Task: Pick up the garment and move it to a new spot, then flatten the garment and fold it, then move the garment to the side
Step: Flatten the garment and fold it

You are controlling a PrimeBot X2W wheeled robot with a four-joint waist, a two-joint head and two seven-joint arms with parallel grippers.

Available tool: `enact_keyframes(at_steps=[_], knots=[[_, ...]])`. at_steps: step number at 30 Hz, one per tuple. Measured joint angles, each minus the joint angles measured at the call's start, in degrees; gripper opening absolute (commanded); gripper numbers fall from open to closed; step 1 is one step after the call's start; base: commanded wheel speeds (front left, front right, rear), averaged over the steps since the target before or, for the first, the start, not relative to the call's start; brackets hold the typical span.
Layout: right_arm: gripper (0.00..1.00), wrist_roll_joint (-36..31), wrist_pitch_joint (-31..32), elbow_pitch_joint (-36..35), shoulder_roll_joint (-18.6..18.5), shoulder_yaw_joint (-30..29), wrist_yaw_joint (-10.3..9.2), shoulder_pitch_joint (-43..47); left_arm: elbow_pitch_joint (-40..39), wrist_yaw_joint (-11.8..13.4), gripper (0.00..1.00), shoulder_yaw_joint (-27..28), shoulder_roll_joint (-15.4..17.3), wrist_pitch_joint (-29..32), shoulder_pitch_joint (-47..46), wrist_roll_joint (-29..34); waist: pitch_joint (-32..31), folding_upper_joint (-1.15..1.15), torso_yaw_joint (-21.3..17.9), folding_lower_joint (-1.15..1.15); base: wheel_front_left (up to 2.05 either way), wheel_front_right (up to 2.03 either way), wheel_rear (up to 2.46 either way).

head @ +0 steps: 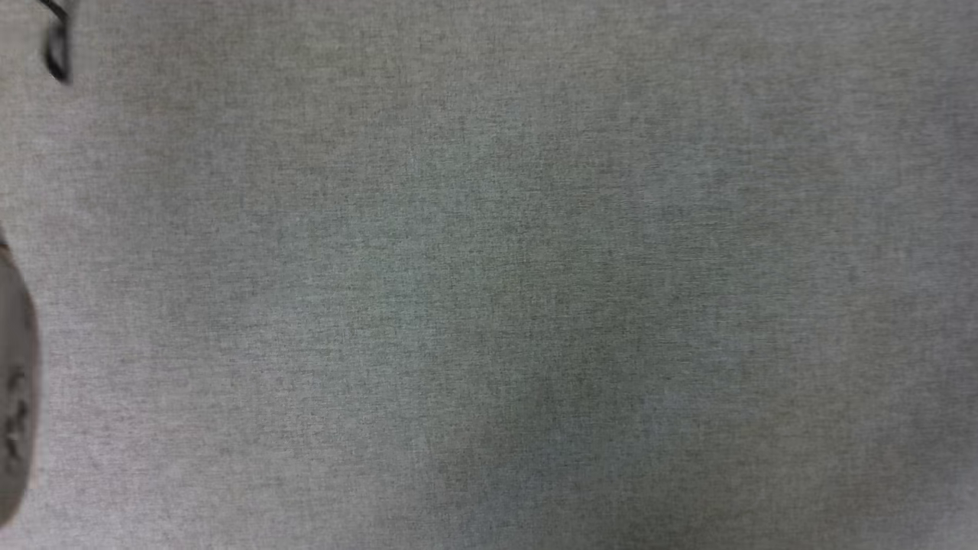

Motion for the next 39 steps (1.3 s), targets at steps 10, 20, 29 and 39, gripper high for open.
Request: enact_keyframes(at_steps=[10,20,29,39], knots=[[0.00,9.5,-7.3,1.7,0.2,3.5,0.00,22.0,3.3,-3.4,0.00,2.5,-2.1,-4.1,22.7,-3.5,-7.0,0.00,0.7,-0.01,0.00,0.00,0.00],[0.00,12.3,-6.9,-9.1,-1.4,2.3,0.00,52.0,-14.2,-0.1,0.00,6.9,-2.6,-4.1,57.4,-3.9,-19.1,0.00,0.4,-0.02,0.00,0.00,0.00],[0.00,9.6,0.2,-24.9,-0.1,-9.2,0.00,79.5,-32.7,7.7,0.00,8.1,-0.5,2.3,84.9,-5.2,-29.0,0.00,-0.1,-0.03,0.00,0.00,0.00],[0.00,2.4,14.4,-43.1,8.4,-22.1,0.00,107.7,-49.6,16.3,0.00,7.2,0.2,9.6,105.8,-4.4,-36.0,0.00,0.2,-0.04,0.00,0.00,0.00]])
